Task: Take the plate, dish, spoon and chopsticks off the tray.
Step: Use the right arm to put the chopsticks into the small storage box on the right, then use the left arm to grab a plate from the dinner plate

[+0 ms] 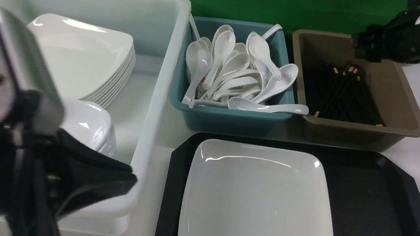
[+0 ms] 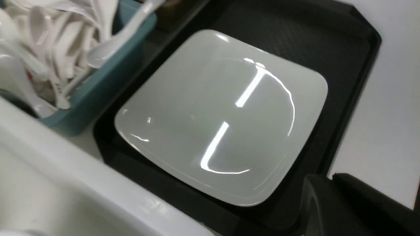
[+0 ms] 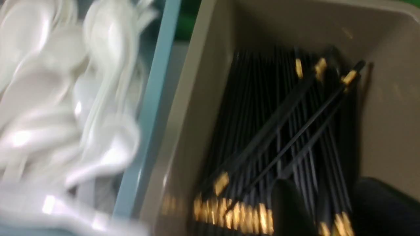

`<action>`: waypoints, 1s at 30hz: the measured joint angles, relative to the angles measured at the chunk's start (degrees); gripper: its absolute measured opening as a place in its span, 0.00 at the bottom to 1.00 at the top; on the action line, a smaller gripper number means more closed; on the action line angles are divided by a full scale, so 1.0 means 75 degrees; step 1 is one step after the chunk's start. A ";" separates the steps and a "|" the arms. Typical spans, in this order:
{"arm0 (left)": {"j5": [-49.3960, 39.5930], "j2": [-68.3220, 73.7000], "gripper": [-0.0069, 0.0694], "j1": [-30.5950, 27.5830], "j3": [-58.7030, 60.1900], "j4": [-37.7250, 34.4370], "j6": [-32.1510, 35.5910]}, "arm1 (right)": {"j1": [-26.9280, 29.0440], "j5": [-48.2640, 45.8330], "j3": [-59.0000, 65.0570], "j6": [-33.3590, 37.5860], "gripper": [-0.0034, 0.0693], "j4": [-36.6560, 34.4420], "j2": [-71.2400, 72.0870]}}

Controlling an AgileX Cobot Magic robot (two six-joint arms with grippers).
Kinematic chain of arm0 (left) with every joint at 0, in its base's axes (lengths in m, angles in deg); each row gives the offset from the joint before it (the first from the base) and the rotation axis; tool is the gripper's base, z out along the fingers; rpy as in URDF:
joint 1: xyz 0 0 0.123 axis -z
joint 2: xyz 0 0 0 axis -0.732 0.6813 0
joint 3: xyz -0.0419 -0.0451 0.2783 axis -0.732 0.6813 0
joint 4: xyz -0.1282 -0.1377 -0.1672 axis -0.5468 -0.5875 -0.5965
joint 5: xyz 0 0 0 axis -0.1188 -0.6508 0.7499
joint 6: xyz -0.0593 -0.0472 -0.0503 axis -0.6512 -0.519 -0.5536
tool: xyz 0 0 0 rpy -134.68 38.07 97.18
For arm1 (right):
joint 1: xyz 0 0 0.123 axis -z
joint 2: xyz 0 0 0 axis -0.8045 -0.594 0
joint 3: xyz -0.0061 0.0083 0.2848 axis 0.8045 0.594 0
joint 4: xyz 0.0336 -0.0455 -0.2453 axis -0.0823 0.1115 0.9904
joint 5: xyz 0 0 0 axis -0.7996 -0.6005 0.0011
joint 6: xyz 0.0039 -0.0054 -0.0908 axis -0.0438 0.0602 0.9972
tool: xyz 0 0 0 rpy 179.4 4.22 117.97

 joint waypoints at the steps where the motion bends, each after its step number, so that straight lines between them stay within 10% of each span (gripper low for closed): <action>1: 0.0045 0.0418 0.11 0.0100 0.0000 -0.0069 0.0331 | 0.0000 -0.0330 0.0095 0.0119 0.29 0.0000 0.0317; 5: 0.0387 0.1433 0.11 0.0912 0.0000 0.0405 0.0853 | -0.0034 -0.0979 0.1113 0.0288 0.11 0.0000 0.1635; 13: 0.1001 0.3450 0.18 0.3046 0.0000 0.3859 0.0009 | -0.1069 -0.1116 0.4526 0.0171 0.10 -0.0007 0.4662; 22: 0.1894 0.4755 0.62 0.3100 0.0000 0.4562 0.0168 | -0.2407 -0.1115 0.5797 -0.0315 0.11 -0.0022 0.6818; 30: 0.2300 0.5438 0.72 0.3106 -0.0007 0.5355 0.0414 | -0.2574 -0.1117 0.5970 -0.0339 0.12 -0.0022 0.7571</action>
